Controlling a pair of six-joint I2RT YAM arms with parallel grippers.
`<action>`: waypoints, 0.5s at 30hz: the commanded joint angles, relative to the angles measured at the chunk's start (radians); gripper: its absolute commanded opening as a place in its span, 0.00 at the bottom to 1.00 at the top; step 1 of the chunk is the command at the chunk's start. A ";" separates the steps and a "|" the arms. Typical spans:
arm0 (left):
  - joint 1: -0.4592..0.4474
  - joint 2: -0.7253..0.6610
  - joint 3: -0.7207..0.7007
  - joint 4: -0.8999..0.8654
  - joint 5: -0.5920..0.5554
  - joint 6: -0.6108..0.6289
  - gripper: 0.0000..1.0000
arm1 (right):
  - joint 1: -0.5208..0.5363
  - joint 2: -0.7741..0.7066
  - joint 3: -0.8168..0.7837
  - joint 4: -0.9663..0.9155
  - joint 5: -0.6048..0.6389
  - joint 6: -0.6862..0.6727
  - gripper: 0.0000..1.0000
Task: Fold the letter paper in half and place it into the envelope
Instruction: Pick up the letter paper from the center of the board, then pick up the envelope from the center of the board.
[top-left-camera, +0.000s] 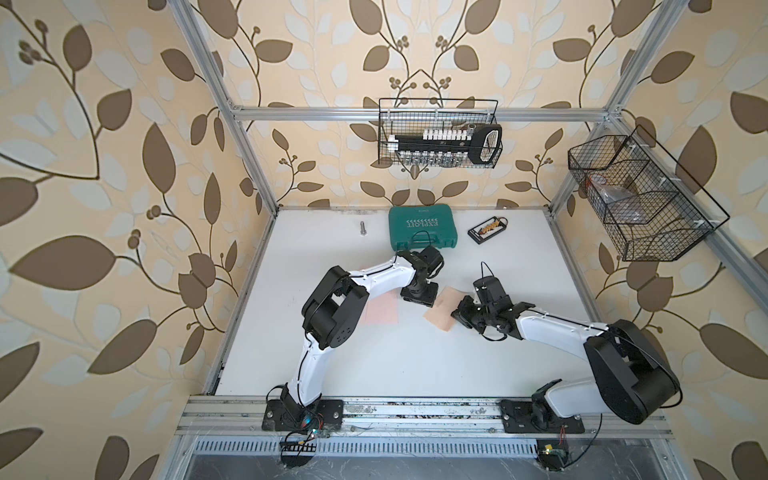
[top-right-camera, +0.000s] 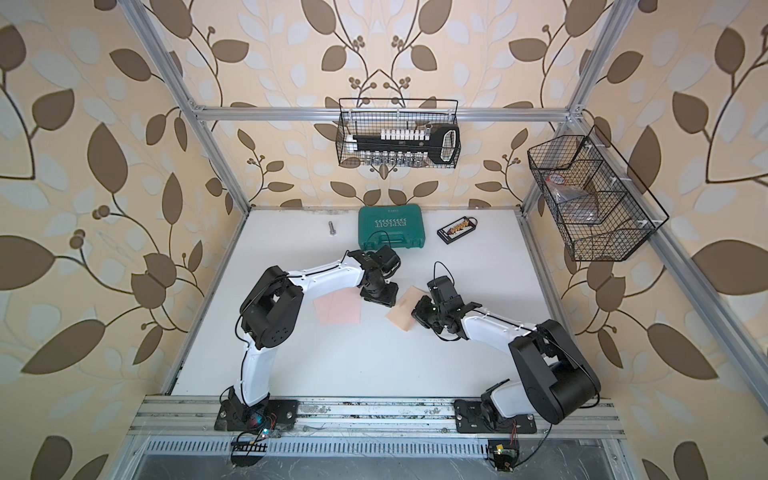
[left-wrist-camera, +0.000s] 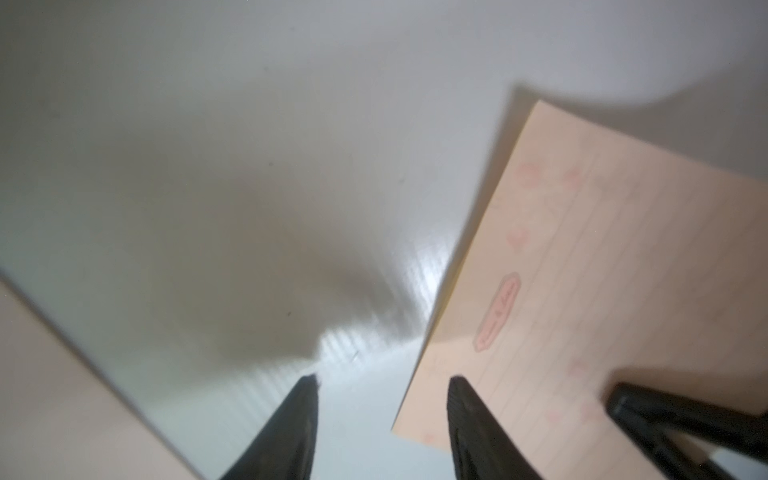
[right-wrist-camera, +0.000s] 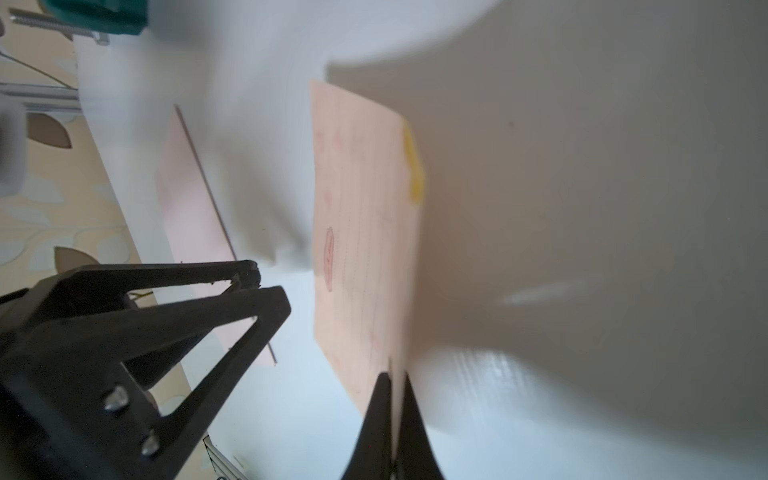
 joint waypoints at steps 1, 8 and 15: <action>0.078 -0.205 -0.063 -0.020 -0.105 -0.041 0.60 | -0.001 -0.045 0.069 -0.133 0.026 -0.108 0.00; 0.352 -0.526 -0.363 0.052 -0.145 -0.183 0.68 | -0.001 -0.073 0.152 -0.228 0.014 -0.219 0.00; 0.597 -0.666 -0.628 0.143 0.076 -0.272 0.71 | -0.001 -0.042 0.192 -0.237 -0.041 -0.259 0.00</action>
